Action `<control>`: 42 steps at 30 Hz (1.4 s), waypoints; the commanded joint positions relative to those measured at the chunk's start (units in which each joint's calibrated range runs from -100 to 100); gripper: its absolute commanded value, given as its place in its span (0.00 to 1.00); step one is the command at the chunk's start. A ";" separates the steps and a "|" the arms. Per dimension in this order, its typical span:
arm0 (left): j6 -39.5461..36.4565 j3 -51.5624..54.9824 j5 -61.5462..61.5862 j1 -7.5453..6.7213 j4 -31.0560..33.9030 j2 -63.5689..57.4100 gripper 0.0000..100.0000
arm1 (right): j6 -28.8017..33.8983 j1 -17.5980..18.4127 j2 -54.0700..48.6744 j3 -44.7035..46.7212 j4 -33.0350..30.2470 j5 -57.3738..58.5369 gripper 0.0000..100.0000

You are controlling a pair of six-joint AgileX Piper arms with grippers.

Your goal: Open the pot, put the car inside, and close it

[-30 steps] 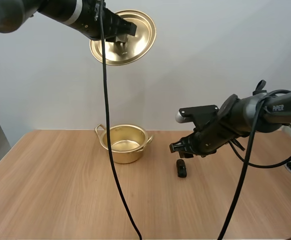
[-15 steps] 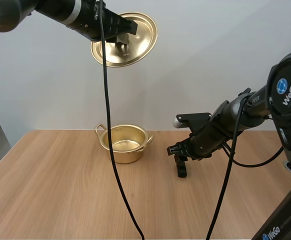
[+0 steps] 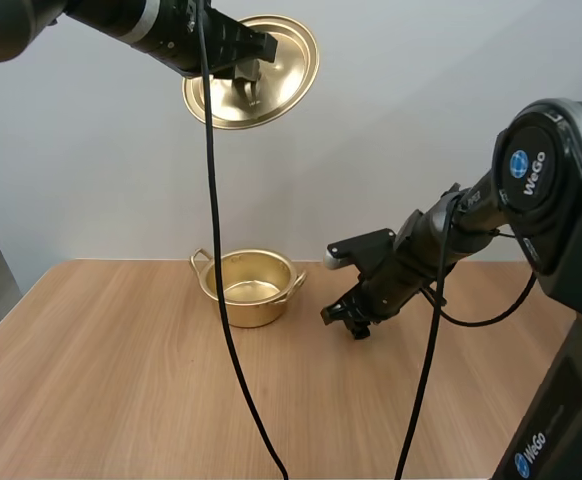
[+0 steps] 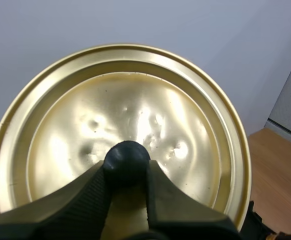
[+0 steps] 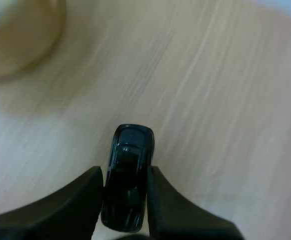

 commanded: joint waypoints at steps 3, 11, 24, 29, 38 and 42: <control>0.00 -0.04 -0.51 0.28 -0.32 -0.98 0.00 | -0.06 1.12 -8.99 -6.09 6.29 -8.53 0.00; 0.00 -0.04 -0.69 2.77 -1.53 -2.68 0.00 | -5.93 10.44 -5.33 -15.71 7.58 -13.82 0.00; 1.56 -0.04 0.06 3.61 -4.67 -2.80 0.00 | -8.99 12.36 13.01 -17.13 8.12 -12.29 0.53; 1.74 -0.04 0.04 3.61 -4.67 -2.80 0.00 | -8.99 12.36 10.38 -17.13 8.52 -12.57 0.55; 2.44 2.51 2.16 3.45 -3.62 1.78 0.00 | -2.89 7.35 -4.13 -16.98 5.10 0.02 0.00; 2.69 6.79 1.85 1.69 2.97 7.08 0.00 | 5.82 0.73 -10.33 -16.98 -1.76 10.14 0.00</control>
